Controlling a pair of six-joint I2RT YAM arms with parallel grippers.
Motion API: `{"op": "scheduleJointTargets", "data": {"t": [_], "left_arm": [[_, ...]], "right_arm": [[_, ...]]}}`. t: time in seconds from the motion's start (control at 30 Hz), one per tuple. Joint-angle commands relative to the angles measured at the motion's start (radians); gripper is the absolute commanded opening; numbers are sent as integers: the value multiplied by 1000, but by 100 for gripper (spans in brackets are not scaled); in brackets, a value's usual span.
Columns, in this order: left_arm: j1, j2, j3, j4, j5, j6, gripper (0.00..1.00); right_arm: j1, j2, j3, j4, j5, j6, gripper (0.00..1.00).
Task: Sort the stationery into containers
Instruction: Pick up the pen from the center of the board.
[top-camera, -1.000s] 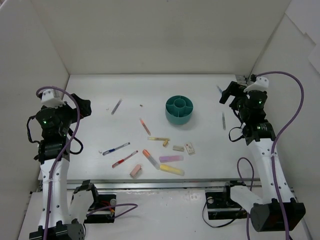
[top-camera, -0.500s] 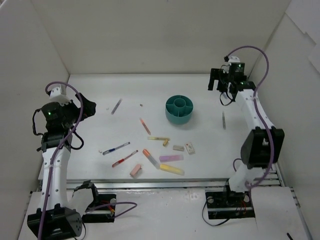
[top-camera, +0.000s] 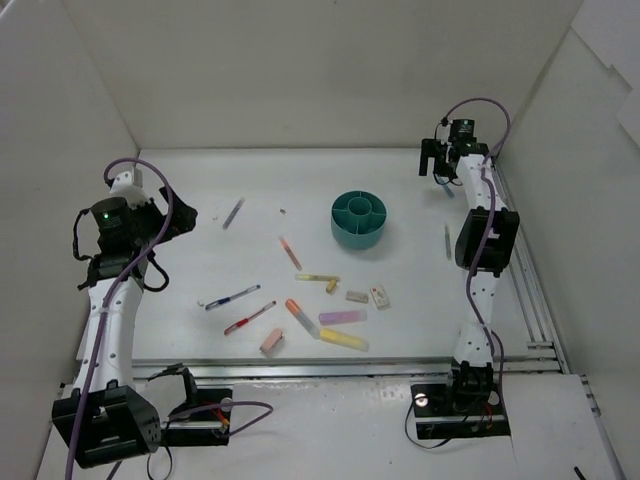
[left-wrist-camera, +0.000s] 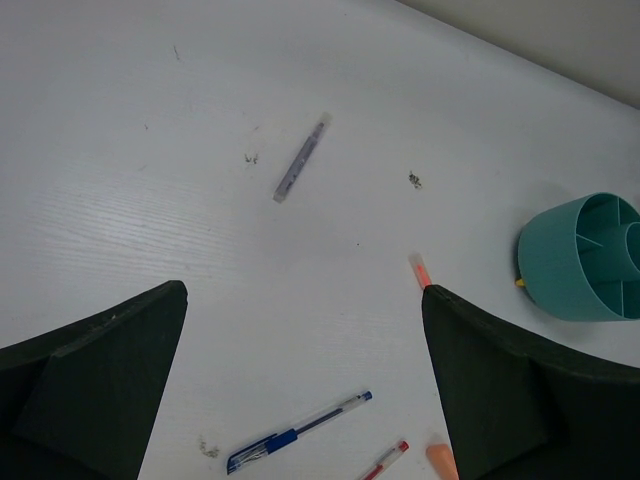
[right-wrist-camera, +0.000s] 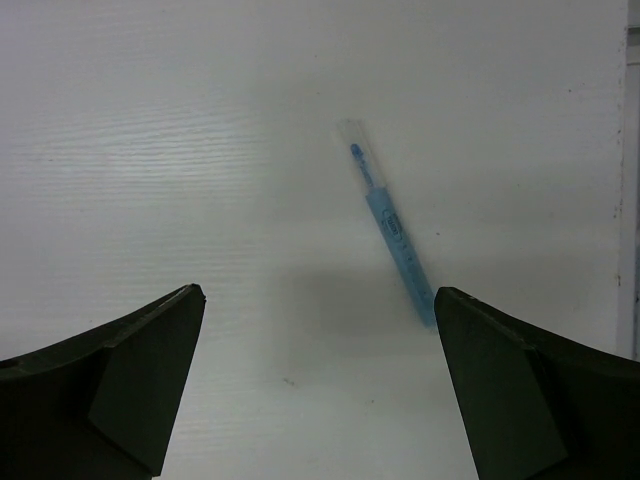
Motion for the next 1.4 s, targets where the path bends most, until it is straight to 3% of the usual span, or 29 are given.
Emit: {"op": "scheduleJointTargets", "data": {"t": [0.0,0.3,0.4,0.47,0.73,0.8,0.93,1.0,1.07,1.2,1.37], "left_arm": [[-6,16,67,50,15,26,100],[-15,64,82,59,15,18,100],[-15,79,90,59,10,10,100],[-15,87,99,50,7,7,100],[-15,55,100,24,-47,9,100],[-15,52,105,7,-70,7,100],[-15,50,131,-21,-108,0,100],[-15,44,128,-18,-119,-9,100],[-15,36,114,-13,-133,-13,100],[-15,24,103,-27,-185,-19,100],[-15,10,91,-27,-220,-23,100]], "right_arm": [[-11,47,129,-16,23,-32,98],[-15,161,250,-39,55,-74,94],[-17,160,249,-40,41,-75,75],[-23,166,256,-45,14,-75,72],[-78,245,331,-45,-127,-14,74],[-70,302,380,-71,-92,10,72],[-67,209,237,-1,-107,-6,76],[-66,222,253,-7,-111,-3,64],[-66,247,282,-17,-101,6,37],[-66,255,288,-28,-112,1,26],[-67,267,313,-40,-120,-2,0]]}}
